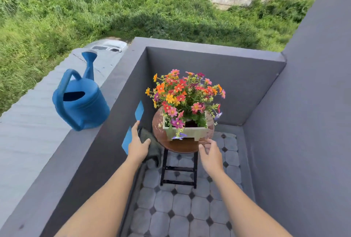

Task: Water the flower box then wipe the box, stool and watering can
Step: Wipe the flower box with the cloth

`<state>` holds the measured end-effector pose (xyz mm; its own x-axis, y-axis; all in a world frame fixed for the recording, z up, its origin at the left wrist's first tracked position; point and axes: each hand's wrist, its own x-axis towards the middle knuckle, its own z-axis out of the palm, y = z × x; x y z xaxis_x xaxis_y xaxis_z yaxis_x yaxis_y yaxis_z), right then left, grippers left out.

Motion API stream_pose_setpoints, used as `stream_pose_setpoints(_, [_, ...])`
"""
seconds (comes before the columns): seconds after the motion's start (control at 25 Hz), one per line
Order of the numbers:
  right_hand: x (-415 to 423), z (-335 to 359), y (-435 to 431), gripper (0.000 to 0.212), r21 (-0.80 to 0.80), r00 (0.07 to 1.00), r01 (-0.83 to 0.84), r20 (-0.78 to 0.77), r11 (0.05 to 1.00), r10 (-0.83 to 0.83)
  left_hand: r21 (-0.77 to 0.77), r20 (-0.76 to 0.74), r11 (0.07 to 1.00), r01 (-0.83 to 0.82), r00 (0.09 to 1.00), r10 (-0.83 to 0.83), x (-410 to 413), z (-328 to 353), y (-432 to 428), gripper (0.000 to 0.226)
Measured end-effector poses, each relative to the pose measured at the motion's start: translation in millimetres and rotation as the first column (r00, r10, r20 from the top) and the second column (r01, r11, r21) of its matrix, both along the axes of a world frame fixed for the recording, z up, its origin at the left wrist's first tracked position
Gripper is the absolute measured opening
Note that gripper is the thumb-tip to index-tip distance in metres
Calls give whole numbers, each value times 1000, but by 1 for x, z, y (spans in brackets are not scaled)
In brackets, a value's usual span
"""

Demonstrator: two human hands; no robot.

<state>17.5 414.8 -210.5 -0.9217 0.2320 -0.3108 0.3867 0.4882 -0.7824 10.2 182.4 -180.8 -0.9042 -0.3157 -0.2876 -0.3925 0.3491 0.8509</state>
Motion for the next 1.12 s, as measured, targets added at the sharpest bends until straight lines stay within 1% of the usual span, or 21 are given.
stream_pose_setpoints(0.08, [-21,-13,8,51,-13,999,-36,-18,999,36,-89,-4,996,-15,1000,15,-11,-16,8,52])
stream_pose_setpoints(0.16, [-42,-30,10,60,-5,994,-100,-42,995,100,-121,6,992,-46,999,47,-21,-32,12,41])
stream_pose_setpoints(0.2, [-51,-38,9,66,-4,990,-131,-54,991,131,-127,28,991,-30,999,34,-26,-38,11,39])
stream_pose_setpoints(0.28, [-66,-48,7,74,-12,984,-167,-71,986,166,-143,42,988,59,998,-53,-33,-49,14,49])
stream_pose_setpoints(0.32, [-73,-57,5,74,-7,980,-185,-74,983,184,-161,33,980,113,993,-110,-38,-55,16,52])
stream_pose_setpoints(0.36, [-79,-65,3,69,12,977,-204,-67,979,204,-193,15,970,151,988,-151,-42,-61,21,48])
stream_pose_setpoints(0.4, [-84,-71,-1,64,34,975,-216,-44,976,217,-231,-14,956,179,982,-187,-48,-66,24,40])
stream_pose_setpoints(0.48, [-89,-80,-9,51,74,976,-214,-22,974,216,-273,-79,948,163,978,-191,-57,-73,27,27])
stream_pose_setpoints(0.56, [-88,-80,-13,39,90,983,-171,-45,981,175,-264,-121,953,145,976,-182,-59,-72,28,23])
stream_pose_setpoints(0.64, [-85,-73,-14,40,70,984,-168,-51,983,172,-263,-141,953,148,972,-190,-61,-68,28,23])
stream_pose_setpoints(0.72, [-82,-64,-13,49,51,977,-200,-60,979,202,-264,-143,956,125,976,-167,-63,-61,27,24])
stream_pose_setpoints(0.8, [-82,-53,-12,60,26,973,-207,-101,978,208,-223,-155,970,100,978,-137,-66,-51,27,30])
stream_pose_setpoints(0.84, [-83,-48,-11,64,3,975,-185,-128,983,184,-199,-165,976,92,978,-126,-68,-47,28,33])
stream_pose_setpoints(0.92, [-88,-40,-11,66,-72,979,-129,-169,989,115,-163,-186,983,79,976,-110,-74,-42,31,34])
stream_pose_setpoints(1.0, [-94,-38,-11,68,-119,984,-95,-164,988,75,-137,-195,989,59,977,-85,-77,-41,34,34])
stream_pose_setpoints(1.04, [-98,-41,-12,73,-144,988,-79,-142,986,58,-130,-197,990,56,977,-81,-79,-42,33,34])
stream_pose_setpoints(1.12, [-102,-53,-8,85,-247,998,-59,-49,967,48,-123,-189,990,62,978,-85,-80,-49,34,34])
